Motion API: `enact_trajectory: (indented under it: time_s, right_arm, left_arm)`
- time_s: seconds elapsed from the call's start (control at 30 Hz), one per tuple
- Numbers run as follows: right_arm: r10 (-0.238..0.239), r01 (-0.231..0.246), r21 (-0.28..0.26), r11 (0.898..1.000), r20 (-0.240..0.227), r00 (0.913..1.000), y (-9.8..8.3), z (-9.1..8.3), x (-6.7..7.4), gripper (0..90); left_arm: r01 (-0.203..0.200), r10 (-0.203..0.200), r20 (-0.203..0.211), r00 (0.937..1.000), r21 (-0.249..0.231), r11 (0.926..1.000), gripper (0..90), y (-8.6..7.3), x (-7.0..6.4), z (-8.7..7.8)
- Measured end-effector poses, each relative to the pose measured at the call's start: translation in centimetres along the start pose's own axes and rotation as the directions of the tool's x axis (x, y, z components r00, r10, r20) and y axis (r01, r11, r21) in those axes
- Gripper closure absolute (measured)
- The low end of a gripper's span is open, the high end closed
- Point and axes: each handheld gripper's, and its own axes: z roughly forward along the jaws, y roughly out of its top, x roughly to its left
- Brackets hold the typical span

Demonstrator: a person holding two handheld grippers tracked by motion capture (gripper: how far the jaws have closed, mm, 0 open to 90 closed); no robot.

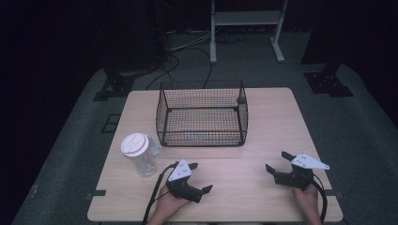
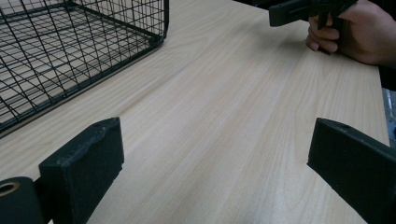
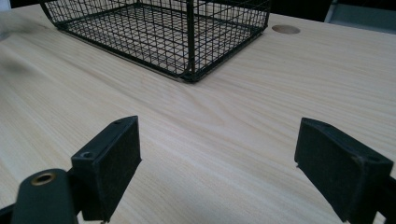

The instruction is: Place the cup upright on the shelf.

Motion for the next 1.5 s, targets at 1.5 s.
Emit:
enact_trajectory:
  time_s: [1.5]
  right_arm:
    - [-0.024, 0.024, 0.016, 1.000, 0.002, 0.9997, 0.0, 0.2, 0.2, 13.5]
  left_arm:
    - [-0.125, 0.125, -0.026, 0.9918, -0.003, 0.9921, 2.5, 2.9, -1.2, -9.6]
